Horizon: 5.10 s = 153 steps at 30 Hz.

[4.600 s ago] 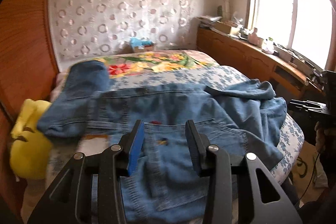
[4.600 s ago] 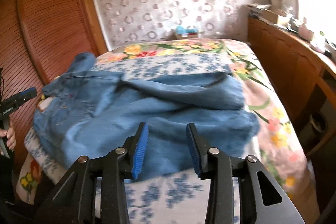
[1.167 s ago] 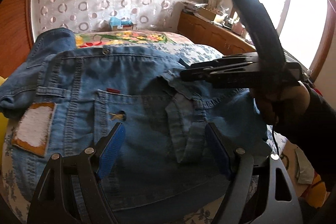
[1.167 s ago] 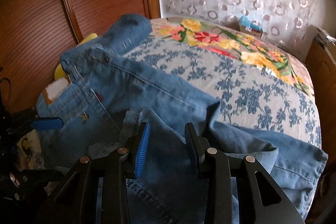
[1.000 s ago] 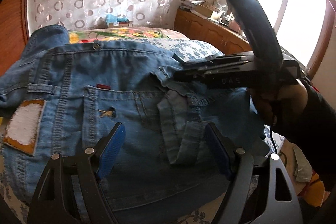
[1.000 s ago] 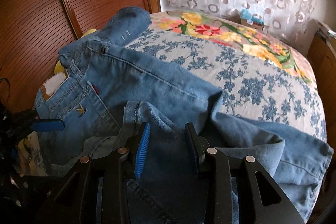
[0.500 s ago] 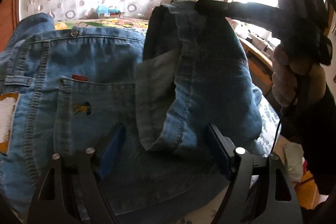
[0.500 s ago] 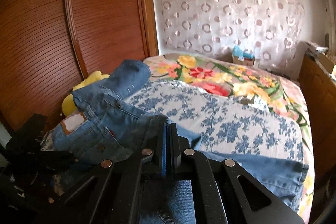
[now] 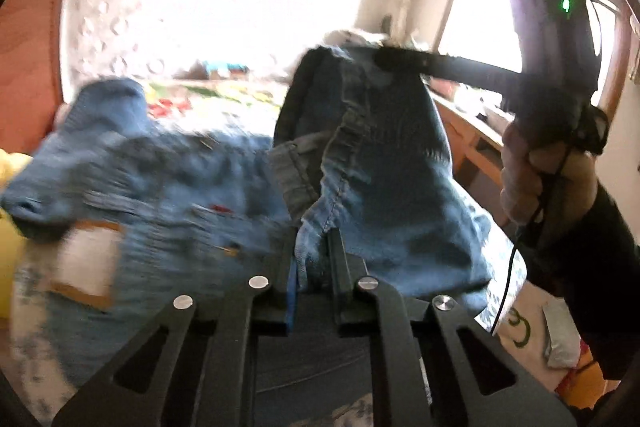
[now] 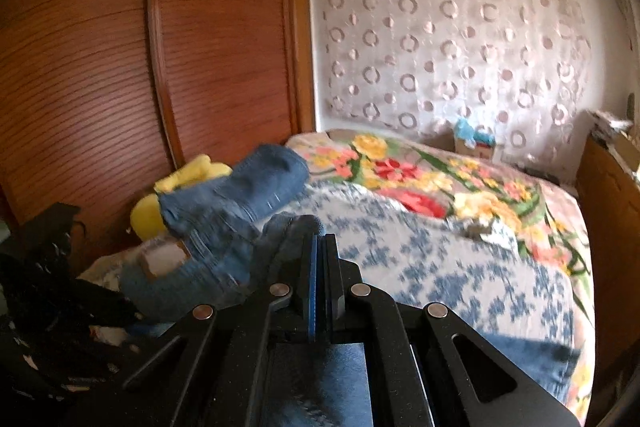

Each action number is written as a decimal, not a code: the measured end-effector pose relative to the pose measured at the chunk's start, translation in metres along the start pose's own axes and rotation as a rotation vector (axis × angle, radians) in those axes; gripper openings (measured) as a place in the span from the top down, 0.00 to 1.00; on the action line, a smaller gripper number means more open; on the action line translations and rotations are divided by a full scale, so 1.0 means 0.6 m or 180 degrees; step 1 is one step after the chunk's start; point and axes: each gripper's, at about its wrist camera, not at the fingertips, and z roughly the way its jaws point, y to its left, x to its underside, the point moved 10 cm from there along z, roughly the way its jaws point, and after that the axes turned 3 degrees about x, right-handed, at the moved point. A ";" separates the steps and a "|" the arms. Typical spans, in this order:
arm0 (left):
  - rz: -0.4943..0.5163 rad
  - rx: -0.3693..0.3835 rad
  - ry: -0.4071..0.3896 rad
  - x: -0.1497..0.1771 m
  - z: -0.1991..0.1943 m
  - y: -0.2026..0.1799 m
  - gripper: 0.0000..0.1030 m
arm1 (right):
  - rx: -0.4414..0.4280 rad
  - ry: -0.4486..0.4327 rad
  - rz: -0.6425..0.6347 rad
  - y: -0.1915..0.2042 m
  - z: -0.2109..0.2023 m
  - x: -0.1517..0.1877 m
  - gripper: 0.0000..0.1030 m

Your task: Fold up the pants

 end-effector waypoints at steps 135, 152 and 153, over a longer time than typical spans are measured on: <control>0.0033 -0.1001 0.0585 0.034 -0.006 0.216 0.65 | 0.0330 0.0567 0.0573 -0.096 0.056 0.138 0.67; 0.0145 -0.1033 0.0398 0.019 -0.079 0.189 0.85 | 0.0334 0.0512 0.0762 -0.095 0.001 0.165 0.67; 0.0166 -0.1012 0.0384 0.017 -0.078 0.182 0.82 | 0.0346 0.0509 0.0771 -0.097 -0.003 0.167 0.67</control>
